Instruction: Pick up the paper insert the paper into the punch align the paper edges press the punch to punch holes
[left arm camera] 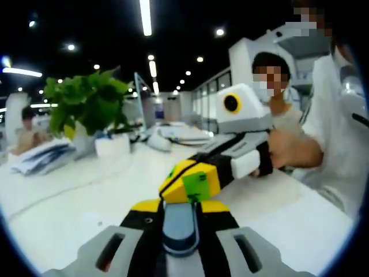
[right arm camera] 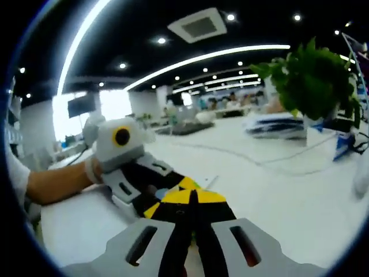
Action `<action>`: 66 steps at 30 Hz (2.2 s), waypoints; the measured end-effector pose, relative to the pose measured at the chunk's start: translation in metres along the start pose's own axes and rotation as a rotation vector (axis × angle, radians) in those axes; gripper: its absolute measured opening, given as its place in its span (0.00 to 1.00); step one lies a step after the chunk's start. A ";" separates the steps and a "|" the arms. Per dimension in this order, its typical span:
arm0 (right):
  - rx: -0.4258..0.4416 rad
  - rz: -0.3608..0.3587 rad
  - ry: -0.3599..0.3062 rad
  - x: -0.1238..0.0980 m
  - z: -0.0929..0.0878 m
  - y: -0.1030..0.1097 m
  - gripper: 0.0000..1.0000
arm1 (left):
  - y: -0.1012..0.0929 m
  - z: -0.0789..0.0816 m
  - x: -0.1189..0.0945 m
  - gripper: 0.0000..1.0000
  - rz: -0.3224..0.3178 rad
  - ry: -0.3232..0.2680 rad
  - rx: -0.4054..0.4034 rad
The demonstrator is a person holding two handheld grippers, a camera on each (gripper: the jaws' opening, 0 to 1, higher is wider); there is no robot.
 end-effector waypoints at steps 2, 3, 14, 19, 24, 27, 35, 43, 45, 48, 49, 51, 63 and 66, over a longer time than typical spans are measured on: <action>-0.018 -0.003 0.001 0.000 0.000 0.000 0.03 | -0.001 0.000 0.000 0.25 -0.001 -0.001 -0.002; -0.021 -0.004 0.002 0.000 0.000 0.000 0.03 | 0.001 0.000 0.000 0.25 0.000 0.000 -0.002; -0.130 0.000 -0.016 -0.001 0.023 0.010 0.03 | 0.004 0.000 -0.001 0.25 -0.001 -0.001 -0.001; -0.183 0.016 -0.031 0.004 0.033 0.014 0.04 | 0.021 0.002 0.001 0.25 -0.001 -0.002 -0.007; -0.137 0.051 -0.066 0.014 0.033 0.007 0.04 | 0.034 0.003 0.001 0.25 -0.001 -0.003 -0.002; -0.124 0.039 -0.064 0.014 0.033 0.001 0.04 | 0.034 0.003 0.001 0.25 -0.001 -0.004 0.004; -0.162 0.037 -0.078 0.010 0.036 0.002 0.05 | 0.025 0.003 0.000 0.25 -0.001 -0.006 0.016; -0.191 0.031 -0.139 -0.006 0.042 -0.007 0.20 | 0.016 0.003 -0.001 0.31 -0.004 -0.011 0.010; -0.192 0.026 -0.140 -0.008 0.040 -0.008 0.23 | 0.015 0.004 0.000 0.40 -0.006 -0.020 0.026; -0.190 0.026 -0.130 -0.010 0.035 -0.012 0.24 | 0.015 0.004 0.000 0.47 -0.008 -0.029 0.022; -0.188 0.024 -0.128 -0.011 0.034 -0.014 0.25 | 0.015 0.005 0.000 0.49 -0.006 -0.033 0.021; -0.175 0.020 -0.125 -0.013 0.030 -0.017 0.27 | 0.012 0.005 0.000 0.51 -0.006 -0.039 0.019; -0.206 -0.008 -0.115 -0.045 -0.002 -0.042 0.40 | 0.010 0.007 -0.001 0.65 0.022 -0.052 0.019; -0.215 -0.032 -0.113 -0.048 -0.004 -0.043 0.49 | 0.009 0.006 -0.001 0.67 0.025 -0.048 0.019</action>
Point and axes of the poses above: the point that each gripper's makers call its tool centre point, and the gripper's own axes: x roughly forward along the fingers, y roughly to its left, z roughly out of its top, the point moved 10 cm from there along -x, roughly backward along the fingers, and after that the axes turned 9 degrees about -x, right-handed, at the moved point
